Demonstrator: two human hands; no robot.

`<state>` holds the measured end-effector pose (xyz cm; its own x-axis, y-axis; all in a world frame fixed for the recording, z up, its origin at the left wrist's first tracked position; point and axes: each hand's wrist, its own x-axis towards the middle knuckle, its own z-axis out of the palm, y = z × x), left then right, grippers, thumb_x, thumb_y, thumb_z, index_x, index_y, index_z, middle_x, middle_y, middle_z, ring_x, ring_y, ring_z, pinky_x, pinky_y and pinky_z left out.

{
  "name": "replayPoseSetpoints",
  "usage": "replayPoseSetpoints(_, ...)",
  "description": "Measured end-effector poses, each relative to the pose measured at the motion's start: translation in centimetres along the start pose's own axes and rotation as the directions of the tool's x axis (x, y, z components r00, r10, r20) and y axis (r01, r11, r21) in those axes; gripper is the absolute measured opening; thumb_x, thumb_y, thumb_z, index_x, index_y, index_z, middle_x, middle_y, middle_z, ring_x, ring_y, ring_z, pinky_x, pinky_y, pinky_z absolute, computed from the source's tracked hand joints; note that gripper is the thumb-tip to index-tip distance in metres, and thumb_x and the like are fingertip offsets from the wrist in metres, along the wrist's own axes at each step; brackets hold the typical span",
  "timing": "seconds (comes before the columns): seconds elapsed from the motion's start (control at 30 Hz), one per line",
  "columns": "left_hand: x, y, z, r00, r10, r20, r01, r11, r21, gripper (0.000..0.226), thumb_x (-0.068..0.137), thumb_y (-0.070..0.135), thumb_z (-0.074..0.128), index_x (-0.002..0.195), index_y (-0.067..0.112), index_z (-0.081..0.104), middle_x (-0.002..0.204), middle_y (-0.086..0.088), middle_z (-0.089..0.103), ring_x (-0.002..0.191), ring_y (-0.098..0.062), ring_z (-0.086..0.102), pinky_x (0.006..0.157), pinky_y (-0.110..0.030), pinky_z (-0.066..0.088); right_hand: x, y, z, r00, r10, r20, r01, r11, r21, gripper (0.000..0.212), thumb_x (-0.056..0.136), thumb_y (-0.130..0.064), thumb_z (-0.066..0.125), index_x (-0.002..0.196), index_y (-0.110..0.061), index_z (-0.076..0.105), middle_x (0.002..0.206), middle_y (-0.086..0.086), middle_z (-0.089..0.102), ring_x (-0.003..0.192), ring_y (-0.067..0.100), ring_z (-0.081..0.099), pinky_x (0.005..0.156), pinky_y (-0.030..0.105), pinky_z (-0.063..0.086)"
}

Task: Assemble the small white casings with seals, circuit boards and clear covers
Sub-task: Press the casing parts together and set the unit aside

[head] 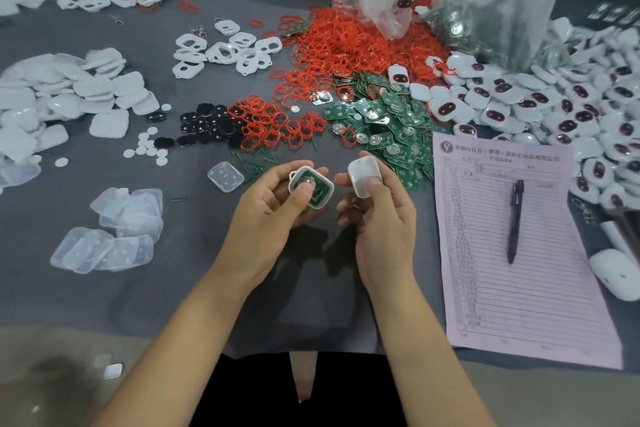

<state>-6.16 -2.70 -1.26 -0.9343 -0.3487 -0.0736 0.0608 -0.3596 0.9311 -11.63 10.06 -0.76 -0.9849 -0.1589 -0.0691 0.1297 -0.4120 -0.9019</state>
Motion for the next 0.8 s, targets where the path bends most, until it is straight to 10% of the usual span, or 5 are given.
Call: replayPoseSetpoints(0.8,0.4,-0.4,-0.1,0.999,-0.031,-0.015,0.03,0.998,-0.053,0.027,0.101,0.023,0.053,0.122,0.017,0.068,0.123,-0.009,0.075,0.12,-0.025,0.069,0.088,-0.032,0.059,-0.4,-0.9,0.4,1.0,0.0,0.022,0.0,0.999,0.04,0.028,0.106,-0.034,0.041,0.114,-0.029,0.067,0.082,0.001,0.066,0.055,0.015,0.051,0.046,0.025,0.041)
